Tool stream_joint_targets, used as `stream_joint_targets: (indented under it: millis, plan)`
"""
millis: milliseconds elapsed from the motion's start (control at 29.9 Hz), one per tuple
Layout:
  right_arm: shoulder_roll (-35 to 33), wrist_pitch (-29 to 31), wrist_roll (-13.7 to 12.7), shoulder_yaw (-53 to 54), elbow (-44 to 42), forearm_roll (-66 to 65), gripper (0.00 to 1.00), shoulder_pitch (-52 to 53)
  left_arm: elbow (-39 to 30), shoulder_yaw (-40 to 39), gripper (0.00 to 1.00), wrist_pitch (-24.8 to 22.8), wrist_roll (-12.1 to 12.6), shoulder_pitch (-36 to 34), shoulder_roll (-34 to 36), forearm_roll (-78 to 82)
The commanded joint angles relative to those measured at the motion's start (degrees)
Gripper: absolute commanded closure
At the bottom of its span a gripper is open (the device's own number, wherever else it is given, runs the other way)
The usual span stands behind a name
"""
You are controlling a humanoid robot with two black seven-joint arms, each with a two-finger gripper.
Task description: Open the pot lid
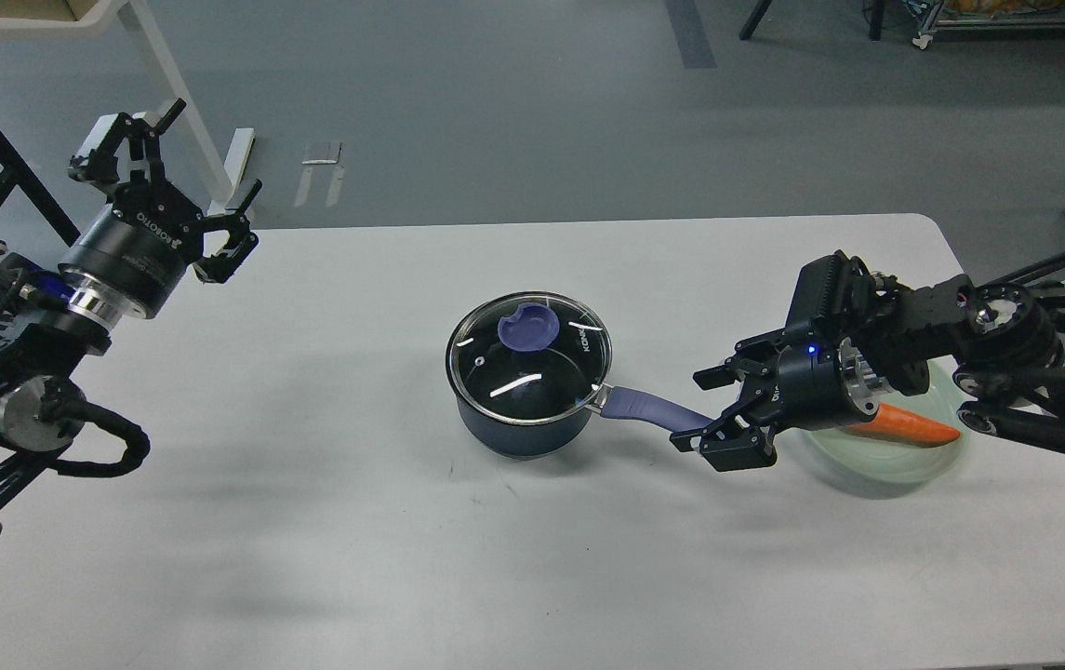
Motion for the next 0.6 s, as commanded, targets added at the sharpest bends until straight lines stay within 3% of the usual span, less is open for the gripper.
stream_joint_targets:
  millis: [0, 167, 568]
  plan:
    - [0.21, 0.00, 0.00, -0.39, -0.37, -0.01, 0.35, -0.48, -0.01, -0.01, 0.01, 0.02, 0.00, 0.00, -0.21, 0.02]
    - [0.03, 0.00, 0.00, -0.39, -0.37, 0.07, 0.36, -1.45, -0.09, -0.01, 0.01, 0.02, 0.00, 0.00, -0.65, 0.02]
    - [-0.32, -0.09, 0.00, -0.39, -0.37, 0.25, 0.56, -2.68, -0.09, -0.01, 0.01, -0.07, 0.00, 0.00, -0.48, 0.02]
